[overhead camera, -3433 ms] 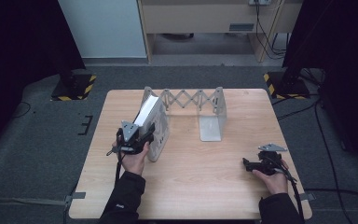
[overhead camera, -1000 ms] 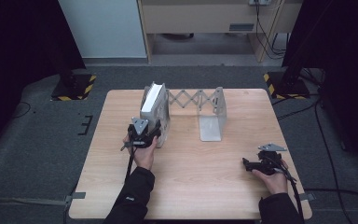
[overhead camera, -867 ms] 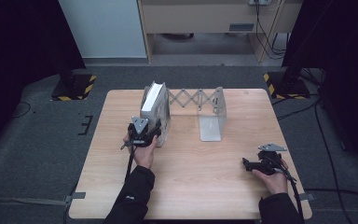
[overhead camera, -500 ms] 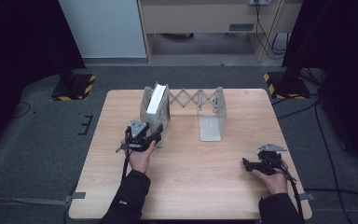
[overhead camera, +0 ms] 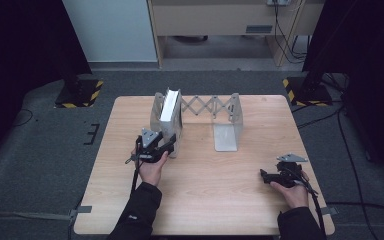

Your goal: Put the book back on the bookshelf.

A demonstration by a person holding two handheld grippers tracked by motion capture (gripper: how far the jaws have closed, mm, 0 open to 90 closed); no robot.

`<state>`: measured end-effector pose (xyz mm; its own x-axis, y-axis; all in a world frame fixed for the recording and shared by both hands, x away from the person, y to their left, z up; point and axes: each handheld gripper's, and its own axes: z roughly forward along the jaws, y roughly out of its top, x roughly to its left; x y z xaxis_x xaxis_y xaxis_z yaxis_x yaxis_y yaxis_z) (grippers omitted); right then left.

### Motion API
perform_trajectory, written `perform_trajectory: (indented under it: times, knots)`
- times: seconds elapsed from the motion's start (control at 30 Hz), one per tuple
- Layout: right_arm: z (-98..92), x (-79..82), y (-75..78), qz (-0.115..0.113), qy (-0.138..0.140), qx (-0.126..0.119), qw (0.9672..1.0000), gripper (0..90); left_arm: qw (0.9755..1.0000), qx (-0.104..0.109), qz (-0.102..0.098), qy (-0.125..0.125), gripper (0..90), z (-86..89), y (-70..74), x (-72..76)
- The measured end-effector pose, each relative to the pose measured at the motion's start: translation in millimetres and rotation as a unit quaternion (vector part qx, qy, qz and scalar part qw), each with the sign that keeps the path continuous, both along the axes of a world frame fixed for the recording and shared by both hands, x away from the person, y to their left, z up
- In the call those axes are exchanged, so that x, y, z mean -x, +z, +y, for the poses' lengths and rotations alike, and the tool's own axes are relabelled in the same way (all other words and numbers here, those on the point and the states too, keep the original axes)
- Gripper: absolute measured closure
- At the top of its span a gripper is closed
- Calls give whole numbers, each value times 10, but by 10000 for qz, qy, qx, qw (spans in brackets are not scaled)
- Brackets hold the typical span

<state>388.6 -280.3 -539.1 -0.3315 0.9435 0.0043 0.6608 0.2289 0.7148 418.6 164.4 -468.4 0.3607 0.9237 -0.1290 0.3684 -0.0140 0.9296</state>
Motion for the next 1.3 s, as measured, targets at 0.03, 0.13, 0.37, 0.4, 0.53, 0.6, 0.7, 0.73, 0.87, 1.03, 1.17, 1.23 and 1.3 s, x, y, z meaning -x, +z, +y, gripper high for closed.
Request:
perform_trajectory:
  times: [0.03,0.13,0.37,0.4,0.53,0.6,0.7,0.73,0.87,1.03,1.17,1.23,1.3]
  knots:
    - [-1,1,2,12,7,0,10000,54,10000,-7,6,11,464,-12,2,-7]
    - [-1,-1,-1,-3,5,5,10000,54,10000,5,-14,35,459,-49,-3,-31]
    - [-1,0,1,12,2,2,10000,54,9999,78,-12,109,449,-112,-9,-126]
    - [-1,-1,0,0,7,5,10000,54,9999,101,-15,106,448,-117,-18,-135]
    - [-1,0,0,1,6,3,10000,54,9998,142,-92,107,443,-111,-36,-168]
    - [-1,-1,0,4,9,4,10000,54,9998,185,-93,49,439,-101,-46,-179]
    - [0,-1,-1,-3,5,3,10000,54,9998,184,-113,4,433,-93,-53,-186]
    - [-1,-1,-1,-4,6,4,10000,54,9998,166,-123,-16,432,-94,-55,-186]
    - [-2,0,1,8,15,2,10000,54,9998,162,-116,-81,424,-99,-61,-179]
    - [0,0,0,6,-1,-1,10000,54,9998,123,-71,-145,384,-90,-27,-127]
    - [0,0,0,2,2,-2,10000,54,9998,25,-12,-172,353,-63,16,-60]
    - [-1,0,-1,-3,11,1,10000,54,9998,-20,36,-180,338,-32,37,-29]
    - [-3,0,0,-1,21,9,10000,54,9998,-15,93,-196,336,13,59,5]
